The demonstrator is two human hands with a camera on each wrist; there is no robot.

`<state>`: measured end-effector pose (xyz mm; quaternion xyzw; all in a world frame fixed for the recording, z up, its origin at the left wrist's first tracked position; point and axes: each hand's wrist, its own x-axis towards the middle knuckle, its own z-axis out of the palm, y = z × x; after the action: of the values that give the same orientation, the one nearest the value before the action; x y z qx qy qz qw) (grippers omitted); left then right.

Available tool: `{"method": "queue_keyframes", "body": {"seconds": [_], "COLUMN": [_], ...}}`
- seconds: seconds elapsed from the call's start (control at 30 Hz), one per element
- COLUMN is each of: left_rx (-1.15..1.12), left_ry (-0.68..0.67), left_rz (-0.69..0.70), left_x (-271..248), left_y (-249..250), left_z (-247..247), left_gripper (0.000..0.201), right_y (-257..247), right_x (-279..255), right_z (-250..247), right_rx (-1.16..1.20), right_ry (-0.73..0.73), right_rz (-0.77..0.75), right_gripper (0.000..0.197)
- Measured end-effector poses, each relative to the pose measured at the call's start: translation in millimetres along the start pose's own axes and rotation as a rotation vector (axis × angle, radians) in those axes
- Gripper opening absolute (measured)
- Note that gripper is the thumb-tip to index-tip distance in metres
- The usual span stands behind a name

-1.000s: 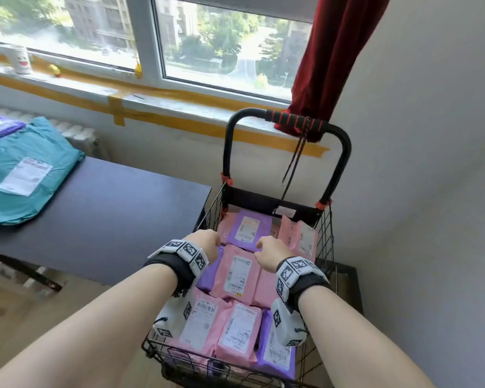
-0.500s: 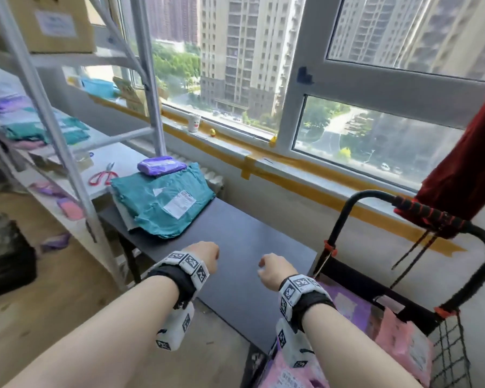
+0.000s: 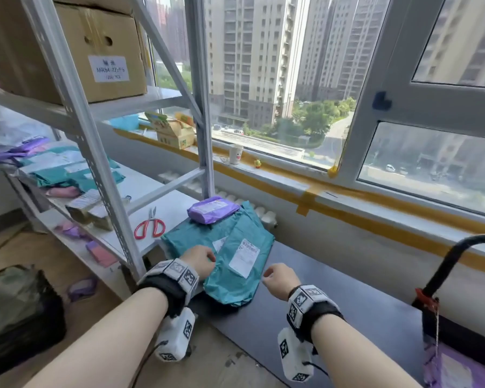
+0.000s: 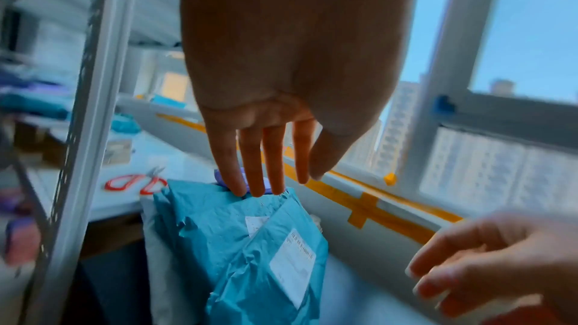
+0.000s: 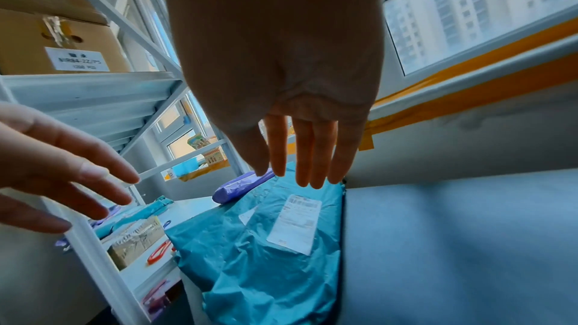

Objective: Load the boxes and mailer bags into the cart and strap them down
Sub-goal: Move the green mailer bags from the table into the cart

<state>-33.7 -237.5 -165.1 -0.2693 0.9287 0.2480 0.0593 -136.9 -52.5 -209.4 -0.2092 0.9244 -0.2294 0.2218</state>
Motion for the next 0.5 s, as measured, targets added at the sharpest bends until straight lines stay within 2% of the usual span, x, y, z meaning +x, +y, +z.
{"method": "queue_keyframes", "body": {"seconds": [0.2, 0.37, 0.5], "left_rx": [-0.239, -0.277, -0.249], "left_ry": [0.016, 0.063, 0.009], "left_rz": [-0.064, -0.150, -0.202], "left_x": [89, 184, 260], "left_y": [-39, -71, -85], "left_z": [-21, -42, -49], "left_gripper": [0.028, 0.034, 0.039], "right_y": [-50, -74, -87], "right_x": [94, 193, 259], "right_z": [21, 38, 51], "right_rx": [0.247, 0.409, 0.557], "right_ry": [-0.005, -0.010, -0.002], "right_rz": [0.021, 0.043, 0.098], "right_gripper": [0.028, 0.036, 0.047]}}
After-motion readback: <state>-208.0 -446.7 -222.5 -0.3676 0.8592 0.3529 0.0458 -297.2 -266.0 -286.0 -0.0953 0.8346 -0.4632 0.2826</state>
